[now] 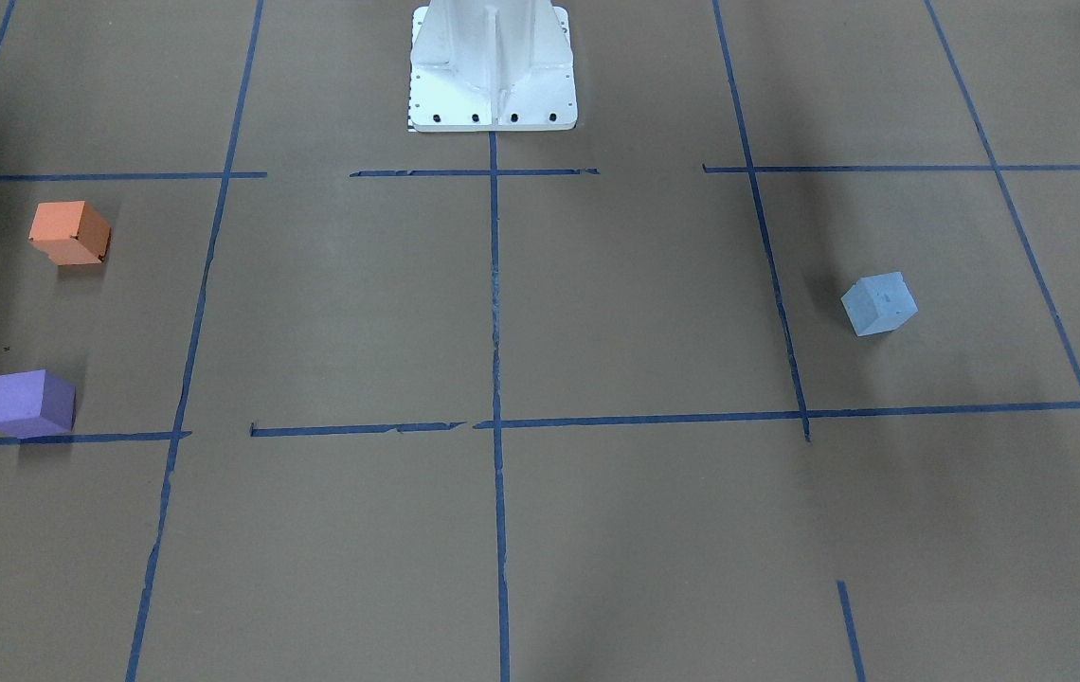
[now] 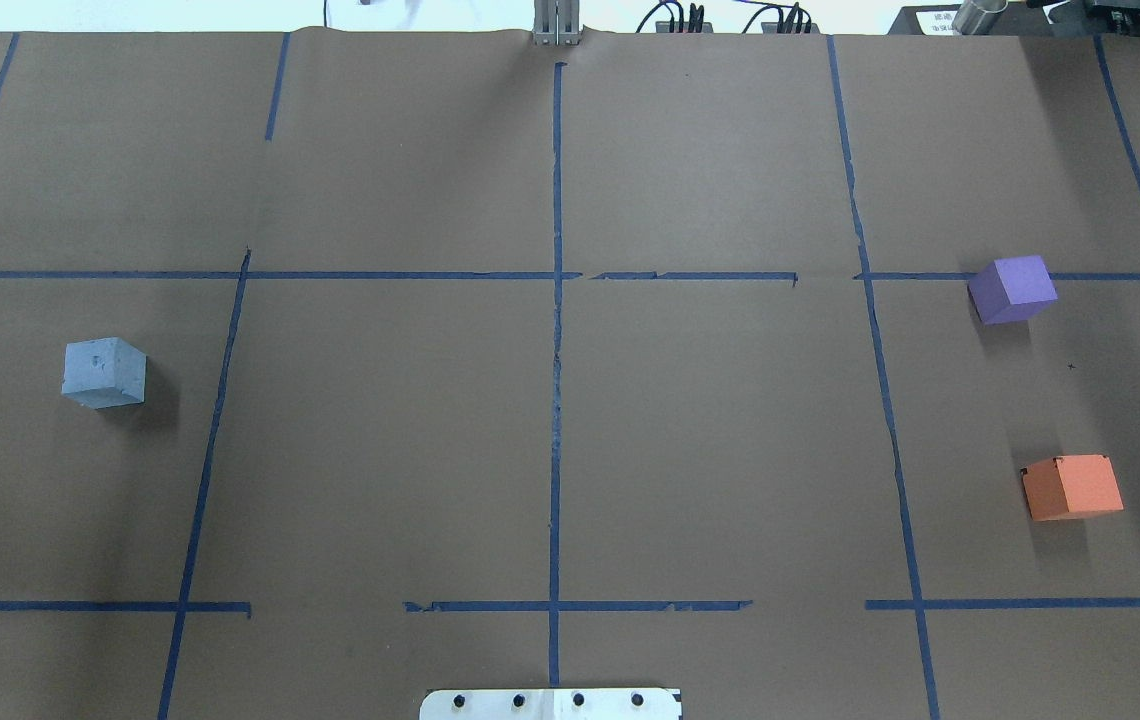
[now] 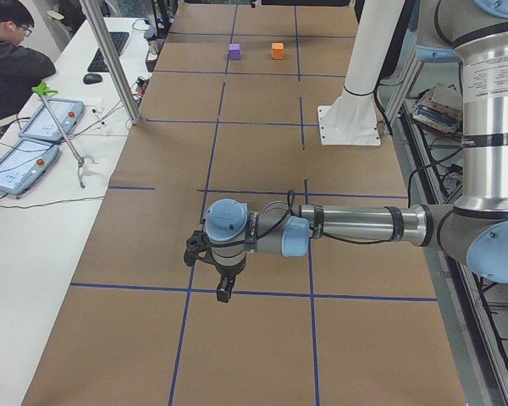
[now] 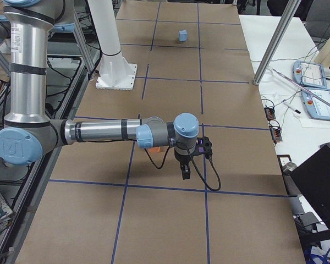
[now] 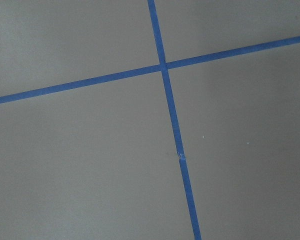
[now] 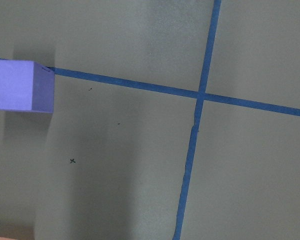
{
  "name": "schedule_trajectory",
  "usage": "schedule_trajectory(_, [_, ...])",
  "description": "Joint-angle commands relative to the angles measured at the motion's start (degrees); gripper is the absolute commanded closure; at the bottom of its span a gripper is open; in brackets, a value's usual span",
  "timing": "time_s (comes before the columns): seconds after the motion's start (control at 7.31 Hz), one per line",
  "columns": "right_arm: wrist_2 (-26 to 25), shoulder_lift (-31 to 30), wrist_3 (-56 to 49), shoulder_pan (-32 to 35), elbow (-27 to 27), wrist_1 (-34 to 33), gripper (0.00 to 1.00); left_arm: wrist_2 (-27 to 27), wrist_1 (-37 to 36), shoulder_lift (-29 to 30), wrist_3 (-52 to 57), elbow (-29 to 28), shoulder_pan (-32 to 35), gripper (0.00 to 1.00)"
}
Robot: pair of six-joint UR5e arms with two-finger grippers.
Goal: Place blue block between orange and purple blocks
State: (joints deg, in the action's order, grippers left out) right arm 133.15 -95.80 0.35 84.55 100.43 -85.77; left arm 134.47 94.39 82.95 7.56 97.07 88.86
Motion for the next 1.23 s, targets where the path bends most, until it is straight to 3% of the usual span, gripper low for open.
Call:
schedule_trajectory(0.0, [0.00, 0.00, 0.00, 0.00, -0.05, 0.17, 0.00, 0.00, 0.17, -0.16, 0.26, -0.38, -0.09, 0.00])
schedule_trajectory(0.27, [0.00, 0.09, 0.00, 0.00, 0.03, 0.17, 0.00, -0.35, 0.18, 0.01, 0.09, -0.21, -0.26, 0.00])
schedule_trajectory(0.68, [0.00, 0.18, 0.00, 0.00, -0.05, 0.25, 0.00, -4.03, 10.25, 5.71, -0.96, -1.97, -0.53, 0.00])
schedule_trajectory(0.96, [0.00, 0.26, 0.00, 0.00, -0.06, 0.17, 0.00, -3.43, 11.51, 5.73, -1.31, -2.15, -0.88, 0.00])
schedule_trajectory(1.09, [0.00, 0.26, 0.09, 0.00, 0.03, 0.25, 0.00, -1.43, 11.60, 5.82, -10.98, -1.54, -4.80, 0.00])
